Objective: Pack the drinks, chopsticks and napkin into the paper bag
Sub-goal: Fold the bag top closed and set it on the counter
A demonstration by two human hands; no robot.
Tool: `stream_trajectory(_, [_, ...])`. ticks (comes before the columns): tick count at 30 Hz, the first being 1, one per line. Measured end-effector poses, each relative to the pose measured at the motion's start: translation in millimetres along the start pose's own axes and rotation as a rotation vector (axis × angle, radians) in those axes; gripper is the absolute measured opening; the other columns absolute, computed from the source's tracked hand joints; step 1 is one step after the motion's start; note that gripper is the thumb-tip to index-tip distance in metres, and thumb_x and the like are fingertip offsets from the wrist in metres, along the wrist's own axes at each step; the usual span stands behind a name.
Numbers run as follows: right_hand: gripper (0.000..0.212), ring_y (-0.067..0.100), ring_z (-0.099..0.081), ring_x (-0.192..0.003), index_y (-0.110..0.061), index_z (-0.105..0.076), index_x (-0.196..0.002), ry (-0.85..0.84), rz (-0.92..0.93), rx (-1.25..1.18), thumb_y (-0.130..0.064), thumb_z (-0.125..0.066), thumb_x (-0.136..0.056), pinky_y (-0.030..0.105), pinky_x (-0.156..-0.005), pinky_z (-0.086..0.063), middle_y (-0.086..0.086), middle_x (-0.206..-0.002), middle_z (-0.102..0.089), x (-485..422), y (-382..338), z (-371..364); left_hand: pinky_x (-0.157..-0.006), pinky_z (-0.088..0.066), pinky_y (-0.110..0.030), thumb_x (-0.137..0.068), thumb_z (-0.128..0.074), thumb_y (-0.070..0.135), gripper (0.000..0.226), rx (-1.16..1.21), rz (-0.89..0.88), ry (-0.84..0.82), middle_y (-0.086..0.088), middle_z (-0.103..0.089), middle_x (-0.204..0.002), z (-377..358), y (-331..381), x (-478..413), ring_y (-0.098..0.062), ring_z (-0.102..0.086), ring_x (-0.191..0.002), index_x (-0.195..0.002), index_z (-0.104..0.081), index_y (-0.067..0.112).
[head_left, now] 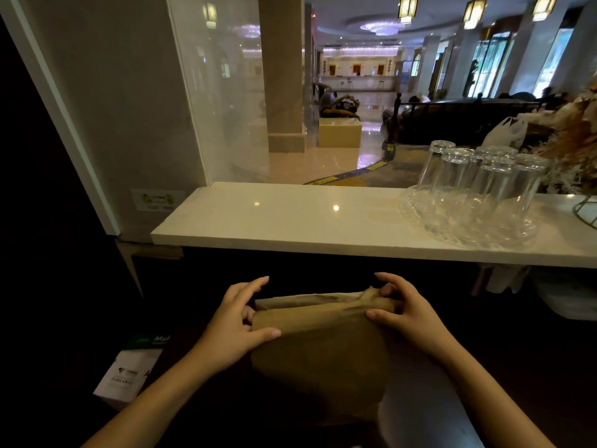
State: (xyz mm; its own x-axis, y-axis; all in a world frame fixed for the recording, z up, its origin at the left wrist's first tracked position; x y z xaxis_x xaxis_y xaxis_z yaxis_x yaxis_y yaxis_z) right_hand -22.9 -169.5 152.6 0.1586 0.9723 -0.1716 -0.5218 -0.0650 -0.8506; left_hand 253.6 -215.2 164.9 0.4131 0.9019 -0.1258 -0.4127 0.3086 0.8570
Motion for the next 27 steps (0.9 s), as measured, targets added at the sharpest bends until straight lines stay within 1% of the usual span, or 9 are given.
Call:
stream_trajectory(2, [0.073, 0.017, -0.05, -0.111, -0.014, -0.042, -0.135, 0.005, -0.035, 0.048, -0.014, -0.078, -0.071, 0.026, -0.095, -0.041, 0.006, -0.119, -0.047, -1.6, 4.3, 0.3, -0.076, -0.053, -0.022, -0.071, -0.077, 0.019, 0.085, -0.005, 0.062, -0.116, 0.01, -0.034, -0.129, -2.8, -4.9, -2.9, -0.015, -0.056, -0.089, -0.14, -0.027, 0.031])
stream_trajectory(4, [0.079, 0.018, -0.047, -0.121, -0.013, -0.038, -0.139, -0.027, -0.087, 0.049, -0.018, -0.078, -0.071, 0.03, -0.102, -0.041, 0.006, -0.128, -0.045, -2.5, 9.0, -2.2, -0.078, -0.051, -0.018, -0.071, -0.076, 0.025, 0.086, -0.029, 0.106, -0.245, 0.009, -0.038, -0.129, -8.4, -8.9, -3.9, -0.006, -0.053, -0.096, -0.14, -0.026, 0.032])
stream_trajectory(6, [0.077, 0.016, -0.049, -0.119, -0.014, -0.039, -0.138, -0.059, -0.11, 0.018, -0.019, -0.078, -0.071, 0.023, -0.098, -0.045, 0.002, -0.127, -0.049, -2.7, 11.6, -4.4, -0.08, -0.046, -0.012, -0.07, -0.077, 0.03, 0.083, -0.106, 0.099, -0.304, 0.011, -0.039, -0.127, -11.8, -10.8, -4.3, -0.004, -0.046, -0.107, -0.138, -0.03, 0.035])
stream_trajectory(9, [0.054, 0.008, -0.058, -0.106, -0.023, -0.056, -0.123, -0.101, -0.043, 0.0, -0.02, -0.076, -0.073, 0.008, -0.079, -0.048, -0.007, -0.113, -0.06, -1.6, 5.0, -4.8, -0.083, -0.039, -0.012, -0.07, -0.076, 0.034, 0.068, -0.261, 0.005, -0.267, 0.019, -0.04, -0.12, -11.4, -10.4, -5.5, 0.0, -0.041, -0.109, -0.127, -0.039, 0.041])
stream_trajectory(12, [0.023, -0.001, -0.063, -0.08, -0.03, -0.067, -0.094, -0.101, 0.024, -0.041, -0.02, -0.074, -0.075, 0.008, -0.066, -0.048, -0.004, -0.09, -0.067, 0.2, -0.7, -0.7, -0.08, -0.037, -0.009, -0.07, -0.076, 0.033, 0.05, -0.273, -0.044, -0.19, 0.022, -0.047, -0.11, -6.9, -11.2, -5.4, 0.001, -0.046, -0.104, -0.108, -0.047, 0.047])
stream_trajectory(15, [0.011, 0.002, -0.064, -0.071, -0.025, -0.069, -0.086, -0.129, 0.042, -0.074, -0.019, -0.072, -0.077, 0.012, -0.063, -0.05, 0.001, -0.082, -0.069, 1.7, -1.0, -1.8, -0.077, -0.036, -0.01, -0.07, -0.075, 0.041, 0.045, -0.32, -0.025, -0.177, 0.016, -0.049, -0.107, -4.0, -16.1, -4.1, -0.002, -0.047, -0.1, -0.107, -0.051, 0.046])
stream_trajectory(19, [0.004, 0.003, -0.061, -0.072, -0.02, -0.065, -0.087, -0.19, 0.055, -0.089, -0.022, -0.064, -0.084, 0.014, -0.064, -0.049, -0.003, -0.079, -0.064, 1.5, -2.1, -4.7, -0.073, -0.044, -0.008, -0.077, -0.068, 0.036, 0.028, -0.137, 0.006, -0.246, 0.015, -0.054, -0.107, -12.9, -9.7, -2.4, -0.003, -0.052, -0.1, -0.102, -0.056, 0.038])
stream_trajectory(23, [0.014, 0.011, -0.063, -0.083, -0.021, -0.063, -0.1, -0.255, 0.04, 0.008, -0.026, -0.06, -0.087, 0.025, -0.074, -0.052, 0.001, -0.092, -0.066, -1.6, -4.2, -5.4, -0.069, -0.046, -0.007, -0.081, -0.066, 0.022, 0.017, -0.014, -0.021, -0.214, 0.006, -0.061, -0.1, -16.3, 2.2, -2.0, -0.002, -0.058, -0.09, -0.098, -0.062, 0.024])
stream_trajectory(27, [0.018, 0.001, -0.063, -0.079, -0.02, -0.065, -0.1, -0.294, 0.026, -0.092, -0.021, -0.066, -0.083, 0.014, -0.07, -0.05, -0.004, -0.088, -0.066, -3.4, -12.7, -4.5, -0.07, -0.046, -0.013, -0.082, -0.065, 0.009, 0.014, 0.056, -0.065, -0.104, -0.001, -0.06, -0.093, -11.5, 6.3, -3.9, -0.014, -0.059, -0.091, -0.087, -0.062, 0.021])
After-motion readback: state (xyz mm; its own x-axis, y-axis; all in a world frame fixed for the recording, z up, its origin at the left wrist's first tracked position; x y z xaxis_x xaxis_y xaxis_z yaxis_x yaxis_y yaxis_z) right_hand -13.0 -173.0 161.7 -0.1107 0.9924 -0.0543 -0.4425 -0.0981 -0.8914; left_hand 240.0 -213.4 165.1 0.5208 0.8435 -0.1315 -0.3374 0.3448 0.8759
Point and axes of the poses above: each hand's wrist, its own x-axis away from the middle knuckle, its own z-axis out of the back of the hand, y = z × x, the point moved 7 cm from there along -x, towards the middle knuckle
